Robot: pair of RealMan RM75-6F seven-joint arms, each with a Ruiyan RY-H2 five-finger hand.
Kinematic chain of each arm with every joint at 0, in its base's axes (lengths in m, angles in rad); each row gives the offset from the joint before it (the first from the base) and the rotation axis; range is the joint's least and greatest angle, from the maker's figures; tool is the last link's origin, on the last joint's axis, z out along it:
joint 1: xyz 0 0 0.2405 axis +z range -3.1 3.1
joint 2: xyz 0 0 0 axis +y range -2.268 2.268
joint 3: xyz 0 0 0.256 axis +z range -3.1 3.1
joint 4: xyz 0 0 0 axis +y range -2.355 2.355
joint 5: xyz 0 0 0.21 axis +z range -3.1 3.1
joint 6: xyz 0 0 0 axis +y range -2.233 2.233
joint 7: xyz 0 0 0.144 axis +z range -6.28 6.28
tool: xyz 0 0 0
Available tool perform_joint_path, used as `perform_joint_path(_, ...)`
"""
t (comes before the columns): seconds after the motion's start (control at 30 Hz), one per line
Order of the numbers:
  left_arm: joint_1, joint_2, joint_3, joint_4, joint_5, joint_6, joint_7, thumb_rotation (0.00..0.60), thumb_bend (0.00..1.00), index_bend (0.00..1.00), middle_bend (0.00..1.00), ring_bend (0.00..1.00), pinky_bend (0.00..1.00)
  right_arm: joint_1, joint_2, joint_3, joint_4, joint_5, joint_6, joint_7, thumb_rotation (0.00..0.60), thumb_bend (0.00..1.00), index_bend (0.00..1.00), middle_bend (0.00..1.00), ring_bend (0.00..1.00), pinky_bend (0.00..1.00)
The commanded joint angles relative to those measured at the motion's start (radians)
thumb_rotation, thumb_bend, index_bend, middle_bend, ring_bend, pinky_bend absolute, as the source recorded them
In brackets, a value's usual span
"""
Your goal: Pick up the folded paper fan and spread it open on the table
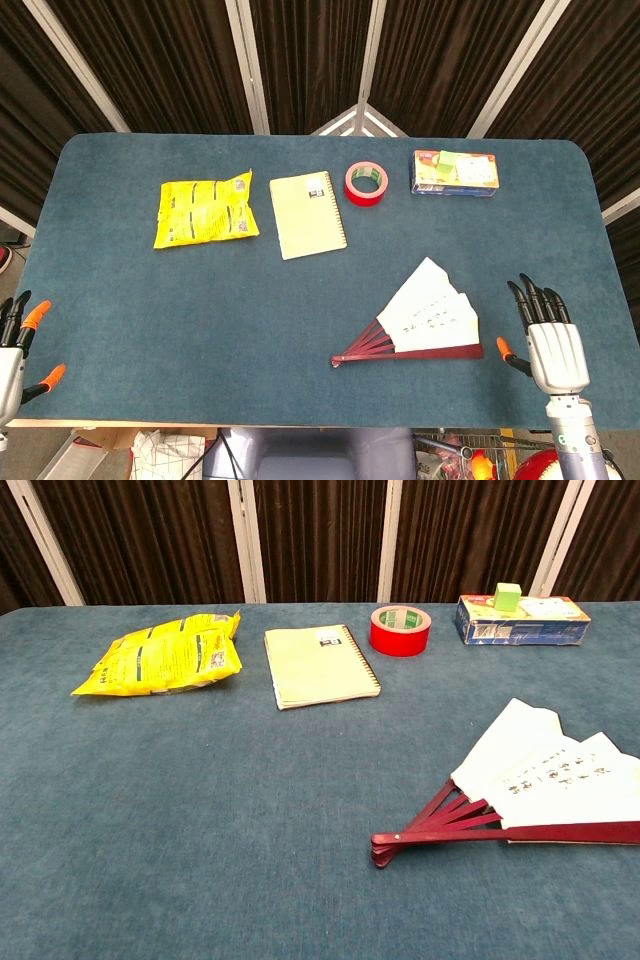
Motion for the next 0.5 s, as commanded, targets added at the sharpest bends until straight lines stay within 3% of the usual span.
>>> perform_joint_path(0.03,0.003,0.002,0.002,-0.001,0.002,0.005,-0.002,0.600,0.23,0.16,0.00,0.00,0.05,-0.001,0.001,-0.002,-0.002,-0.001,0.000,0.000,0.600,0.31,0.10,0.08,0.14,0.14)
perform_joint_path(0.5,-0.003,-0.001,0.003,0.003,0.004,-0.007,-0.001,0.600,0.22,0.16,0.00,0.00,0.05,0.000,-0.003,-0.019,-0.025,-0.010,-0.014,0.020,0.600,0.31,0.18,0.08,0.14,0.14)
